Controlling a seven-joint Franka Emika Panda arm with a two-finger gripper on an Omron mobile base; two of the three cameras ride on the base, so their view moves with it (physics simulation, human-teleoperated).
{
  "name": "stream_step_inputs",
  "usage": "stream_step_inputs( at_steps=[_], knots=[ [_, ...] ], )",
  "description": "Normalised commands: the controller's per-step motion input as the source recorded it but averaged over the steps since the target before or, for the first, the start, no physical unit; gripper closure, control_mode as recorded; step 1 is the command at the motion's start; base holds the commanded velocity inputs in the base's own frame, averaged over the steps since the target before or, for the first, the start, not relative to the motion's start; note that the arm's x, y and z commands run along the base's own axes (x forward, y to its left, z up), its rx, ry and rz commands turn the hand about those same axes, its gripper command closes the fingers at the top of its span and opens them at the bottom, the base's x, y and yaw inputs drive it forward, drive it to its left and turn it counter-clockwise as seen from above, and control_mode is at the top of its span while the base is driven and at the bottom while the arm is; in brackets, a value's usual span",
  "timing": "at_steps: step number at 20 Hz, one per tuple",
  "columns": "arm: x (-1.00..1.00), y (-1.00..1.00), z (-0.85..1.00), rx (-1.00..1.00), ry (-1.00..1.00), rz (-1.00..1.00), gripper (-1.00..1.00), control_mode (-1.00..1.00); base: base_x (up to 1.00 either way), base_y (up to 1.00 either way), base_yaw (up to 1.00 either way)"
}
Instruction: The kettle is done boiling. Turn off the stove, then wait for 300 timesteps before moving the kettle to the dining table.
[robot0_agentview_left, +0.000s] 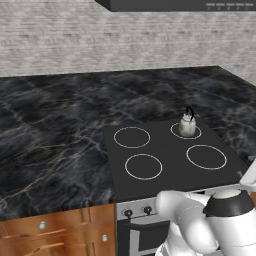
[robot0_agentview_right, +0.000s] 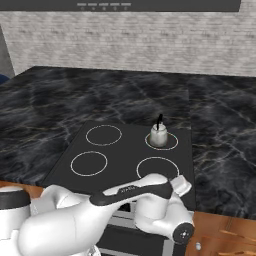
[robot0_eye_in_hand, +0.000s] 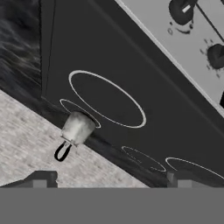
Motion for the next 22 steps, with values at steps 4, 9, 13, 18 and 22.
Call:
stream_step_inputs(
  at_steps=[4, 9, 13, 18, 22],
  knots=[
    [0.3, 0.01, 0.32, -0.15, 0.03, 0.16, -1.0, -1.0, 0.0, 0.0, 0.0],
    [0.26, 0.0, 0.29, -0.21, 0.03, 0.16, -1.0, -1.0, 0.0, 0.0, 0.0],
    [0.16, 0.01, 0.22, -0.29, 0.0, 0.12, -1.0, -1.0, 0.0, 0.0, 0.0],
    [0.09, 0.02, 0.25, -0.32, 0.0, 0.08, -1.0, -1.0, 0.0, 0.0, 0.0],
    [0.05, 0.13, 0.35, -0.31, 0.0, 0.07, -1.0, -1.0, 0.0, 0.0, 0.0]
  ],
)
